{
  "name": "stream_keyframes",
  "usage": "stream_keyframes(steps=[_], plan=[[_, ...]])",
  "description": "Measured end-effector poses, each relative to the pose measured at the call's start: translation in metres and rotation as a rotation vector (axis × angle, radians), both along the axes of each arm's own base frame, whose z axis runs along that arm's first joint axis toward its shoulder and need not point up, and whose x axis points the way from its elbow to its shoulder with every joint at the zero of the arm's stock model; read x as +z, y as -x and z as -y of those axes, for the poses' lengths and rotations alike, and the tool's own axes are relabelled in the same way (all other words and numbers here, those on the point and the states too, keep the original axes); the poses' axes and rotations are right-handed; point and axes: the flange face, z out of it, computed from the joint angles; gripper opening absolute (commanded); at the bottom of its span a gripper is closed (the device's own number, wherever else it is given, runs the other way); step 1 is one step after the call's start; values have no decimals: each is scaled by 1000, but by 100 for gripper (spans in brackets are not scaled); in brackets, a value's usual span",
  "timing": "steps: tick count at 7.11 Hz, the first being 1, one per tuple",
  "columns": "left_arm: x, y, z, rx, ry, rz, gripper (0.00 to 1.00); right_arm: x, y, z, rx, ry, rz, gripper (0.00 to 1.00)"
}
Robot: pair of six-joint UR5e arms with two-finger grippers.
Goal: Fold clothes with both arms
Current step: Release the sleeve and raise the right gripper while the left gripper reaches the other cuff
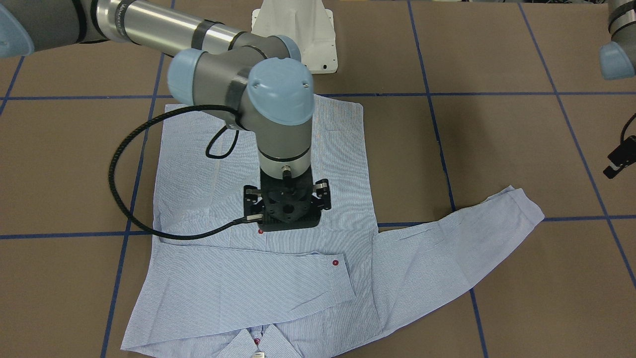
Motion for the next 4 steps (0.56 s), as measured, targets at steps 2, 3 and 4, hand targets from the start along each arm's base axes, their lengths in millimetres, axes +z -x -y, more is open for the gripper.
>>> stream_keyframes(steps=[2,3,4], plan=[[-3,-70,-15,-105,73,-21,94,40,-67,7,-37,21,-9,99],[-1,-105,-24,-147,100,-16,94,57,-99,7,-69,20,-32,100],[5,-132,-32,-174,111,8,94,77,-130,5,-102,12,-56,100]])
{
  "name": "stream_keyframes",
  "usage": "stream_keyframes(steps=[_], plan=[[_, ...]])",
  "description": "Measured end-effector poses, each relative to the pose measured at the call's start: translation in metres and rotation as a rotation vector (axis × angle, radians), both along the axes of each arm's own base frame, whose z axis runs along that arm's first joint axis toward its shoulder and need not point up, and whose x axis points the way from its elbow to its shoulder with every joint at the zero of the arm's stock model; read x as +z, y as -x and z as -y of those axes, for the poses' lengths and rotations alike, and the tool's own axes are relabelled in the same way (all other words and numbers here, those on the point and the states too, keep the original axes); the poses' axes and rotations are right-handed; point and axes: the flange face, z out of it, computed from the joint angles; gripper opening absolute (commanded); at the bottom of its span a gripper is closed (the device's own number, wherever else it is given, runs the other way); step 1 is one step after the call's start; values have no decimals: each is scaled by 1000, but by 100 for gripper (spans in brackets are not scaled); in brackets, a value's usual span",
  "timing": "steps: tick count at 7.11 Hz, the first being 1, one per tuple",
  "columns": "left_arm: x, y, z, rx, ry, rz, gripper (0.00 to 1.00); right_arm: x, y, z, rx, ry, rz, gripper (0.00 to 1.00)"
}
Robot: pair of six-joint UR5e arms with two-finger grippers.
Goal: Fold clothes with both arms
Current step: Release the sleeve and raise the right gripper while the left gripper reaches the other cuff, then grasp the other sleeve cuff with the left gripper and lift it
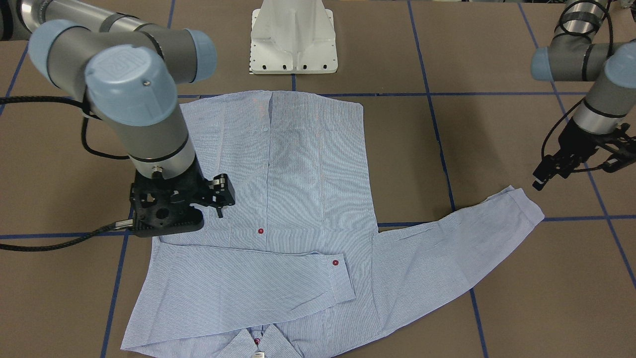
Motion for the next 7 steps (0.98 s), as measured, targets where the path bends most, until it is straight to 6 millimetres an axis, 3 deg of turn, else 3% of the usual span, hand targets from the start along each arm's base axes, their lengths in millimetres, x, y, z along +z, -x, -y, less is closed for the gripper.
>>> stream_keyframes(steps=[3,5,7], plan=[[21,-34,2,-6,8,42,92,54,-89,-8,-30,52,48,100],[23,-48,15,-3,3,50,88,80,-117,-12,-39,58,52,100],[25,-61,17,8,-1,60,73,97,-127,-23,-48,56,48,100]])
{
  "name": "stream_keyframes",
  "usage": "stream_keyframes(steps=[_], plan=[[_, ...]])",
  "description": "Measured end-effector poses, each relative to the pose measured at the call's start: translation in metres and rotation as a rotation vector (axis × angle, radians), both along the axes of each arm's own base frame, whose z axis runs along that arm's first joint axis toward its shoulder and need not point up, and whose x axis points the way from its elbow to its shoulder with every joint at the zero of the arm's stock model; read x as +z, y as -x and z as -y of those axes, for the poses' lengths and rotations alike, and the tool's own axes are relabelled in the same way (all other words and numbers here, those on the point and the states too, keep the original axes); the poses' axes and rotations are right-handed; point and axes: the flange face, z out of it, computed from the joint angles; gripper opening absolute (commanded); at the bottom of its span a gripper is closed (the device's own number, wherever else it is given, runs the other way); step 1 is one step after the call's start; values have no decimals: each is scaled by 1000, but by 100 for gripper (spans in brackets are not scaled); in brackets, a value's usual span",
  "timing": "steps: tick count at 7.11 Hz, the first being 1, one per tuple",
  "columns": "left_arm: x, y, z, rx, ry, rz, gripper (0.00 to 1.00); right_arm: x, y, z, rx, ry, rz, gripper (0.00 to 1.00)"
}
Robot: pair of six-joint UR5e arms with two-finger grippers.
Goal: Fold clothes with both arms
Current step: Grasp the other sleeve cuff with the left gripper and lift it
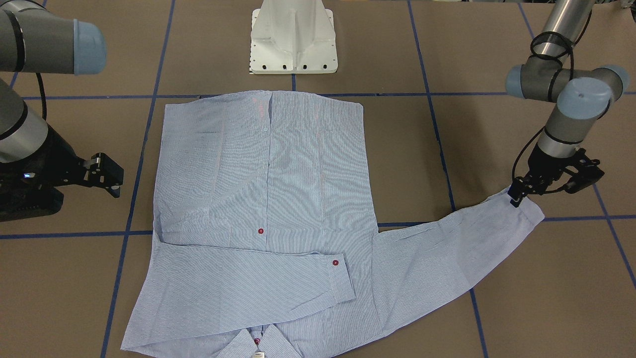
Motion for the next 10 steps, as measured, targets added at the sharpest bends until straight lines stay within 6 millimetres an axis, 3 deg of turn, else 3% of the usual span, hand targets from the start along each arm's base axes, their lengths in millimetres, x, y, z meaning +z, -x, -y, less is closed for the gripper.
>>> stream_keyframes(steps=[4,6,7,10], plan=[[1,-6,-2,10,-2,3,51,8,-5,-9,-2,1,-1,100],[0,-7,-2,11,-3,3,20,17,-10,-21,-3,6,-1,100],[-1,-7,-2,10,-4,3,0,21,-12,-27,-3,8,-1,100],[-7,-7,-1,12,-9,-3,0,48,-15,-53,-13,38,-17,100]])
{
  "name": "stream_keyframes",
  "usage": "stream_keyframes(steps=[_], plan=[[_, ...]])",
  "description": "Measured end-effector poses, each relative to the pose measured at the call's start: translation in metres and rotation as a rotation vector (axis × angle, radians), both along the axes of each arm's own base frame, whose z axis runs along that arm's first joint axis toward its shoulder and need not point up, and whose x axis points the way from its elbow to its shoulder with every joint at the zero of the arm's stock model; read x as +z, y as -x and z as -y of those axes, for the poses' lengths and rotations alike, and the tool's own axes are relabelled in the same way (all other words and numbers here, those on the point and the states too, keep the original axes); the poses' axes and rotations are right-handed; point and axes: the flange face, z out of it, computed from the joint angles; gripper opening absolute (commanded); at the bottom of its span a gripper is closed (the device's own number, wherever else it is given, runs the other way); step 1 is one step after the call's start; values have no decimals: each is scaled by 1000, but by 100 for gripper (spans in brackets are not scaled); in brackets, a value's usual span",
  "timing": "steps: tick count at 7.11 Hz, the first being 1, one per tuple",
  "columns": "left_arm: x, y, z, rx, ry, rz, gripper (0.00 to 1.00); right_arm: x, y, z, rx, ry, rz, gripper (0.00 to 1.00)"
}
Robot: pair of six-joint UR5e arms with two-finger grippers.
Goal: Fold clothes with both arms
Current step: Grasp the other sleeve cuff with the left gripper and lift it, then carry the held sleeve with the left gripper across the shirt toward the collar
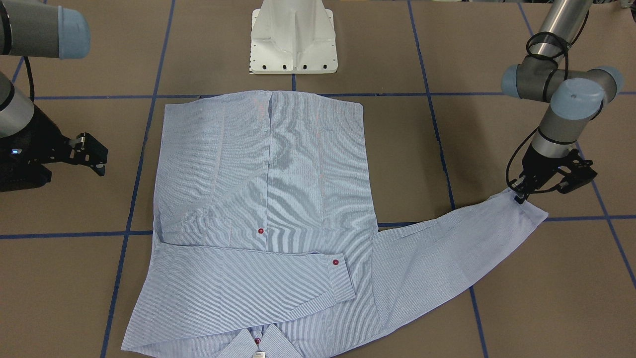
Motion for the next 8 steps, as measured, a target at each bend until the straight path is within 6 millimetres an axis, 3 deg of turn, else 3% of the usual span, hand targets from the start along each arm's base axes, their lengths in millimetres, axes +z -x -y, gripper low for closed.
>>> stream_keyframes(steps=[2,3,6,8], plan=[[-18,3,3,5,-20,-16,0,19,1,-24,-13,23,-14,100],[-39,11,9,1,-23,-26,0,28,5,-36,-13,44,-19,100],[-150,60,66,-15,8,-37,0,62,14,-75,6,79,-4,100],[-242,65,97,-16,44,-56,0,88,17,-99,20,87,19,100]])
